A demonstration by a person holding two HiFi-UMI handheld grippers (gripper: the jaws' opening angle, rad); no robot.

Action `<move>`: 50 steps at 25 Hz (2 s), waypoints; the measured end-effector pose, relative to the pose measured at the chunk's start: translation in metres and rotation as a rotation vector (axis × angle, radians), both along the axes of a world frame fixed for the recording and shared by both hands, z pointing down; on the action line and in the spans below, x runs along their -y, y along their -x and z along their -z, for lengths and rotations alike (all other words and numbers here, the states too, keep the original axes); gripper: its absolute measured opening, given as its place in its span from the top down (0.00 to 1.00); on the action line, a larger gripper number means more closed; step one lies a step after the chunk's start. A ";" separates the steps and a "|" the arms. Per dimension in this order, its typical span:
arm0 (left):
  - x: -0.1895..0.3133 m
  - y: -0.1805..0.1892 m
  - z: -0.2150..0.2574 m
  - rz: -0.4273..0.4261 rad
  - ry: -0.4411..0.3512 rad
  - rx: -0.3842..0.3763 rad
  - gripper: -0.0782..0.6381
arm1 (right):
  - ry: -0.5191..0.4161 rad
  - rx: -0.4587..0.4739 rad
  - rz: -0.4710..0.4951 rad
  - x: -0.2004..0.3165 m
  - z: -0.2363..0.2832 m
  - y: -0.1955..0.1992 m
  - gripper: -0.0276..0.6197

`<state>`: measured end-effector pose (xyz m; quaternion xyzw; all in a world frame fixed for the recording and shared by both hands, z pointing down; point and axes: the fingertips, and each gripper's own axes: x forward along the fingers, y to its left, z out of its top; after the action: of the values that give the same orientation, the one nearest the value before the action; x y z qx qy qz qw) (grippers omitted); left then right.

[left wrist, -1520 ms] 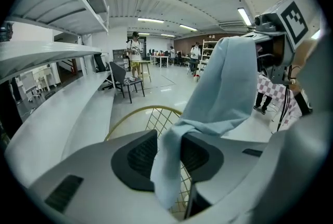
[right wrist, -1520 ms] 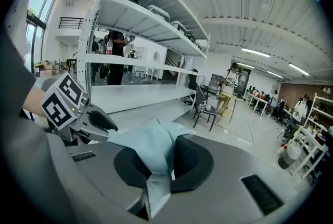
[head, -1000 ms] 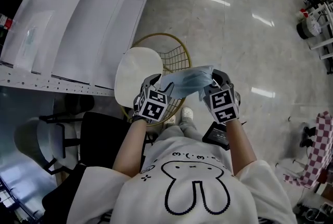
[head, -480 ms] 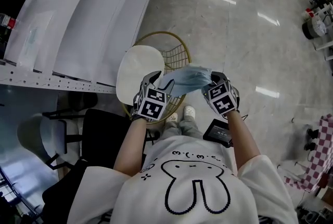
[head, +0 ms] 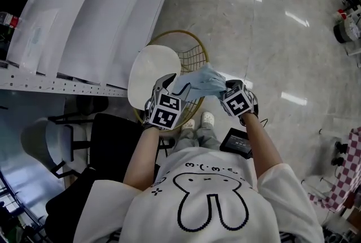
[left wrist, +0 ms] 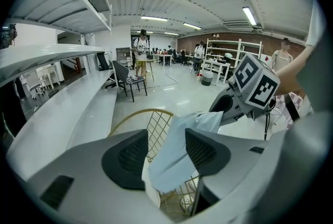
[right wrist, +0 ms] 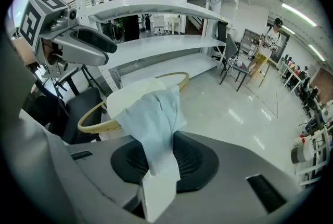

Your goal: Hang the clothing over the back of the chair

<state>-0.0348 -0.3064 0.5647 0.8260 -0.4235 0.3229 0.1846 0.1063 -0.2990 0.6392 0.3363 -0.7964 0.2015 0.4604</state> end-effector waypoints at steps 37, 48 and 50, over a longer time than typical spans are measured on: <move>0.009 -0.061 0.097 -0.118 -0.231 -0.093 0.64 | -0.329 0.374 -0.058 0.020 0.178 0.020 0.97; 0.012 -0.078 0.158 -0.121 -0.390 -0.142 0.85 | -0.575 0.473 -0.006 0.018 0.264 0.029 0.97; 0.012 -0.079 0.171 -0.112 -0.419 -0.158 0.86 | -0.605 0.491 -0.017 0.016 0.275 0.029 0.97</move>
<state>0.0437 -0.3188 0.3937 0.8912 -0.4192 0.1718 0.0233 0.0775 -0.3151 0.3643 0.4054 -0.9035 0.0360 0.1347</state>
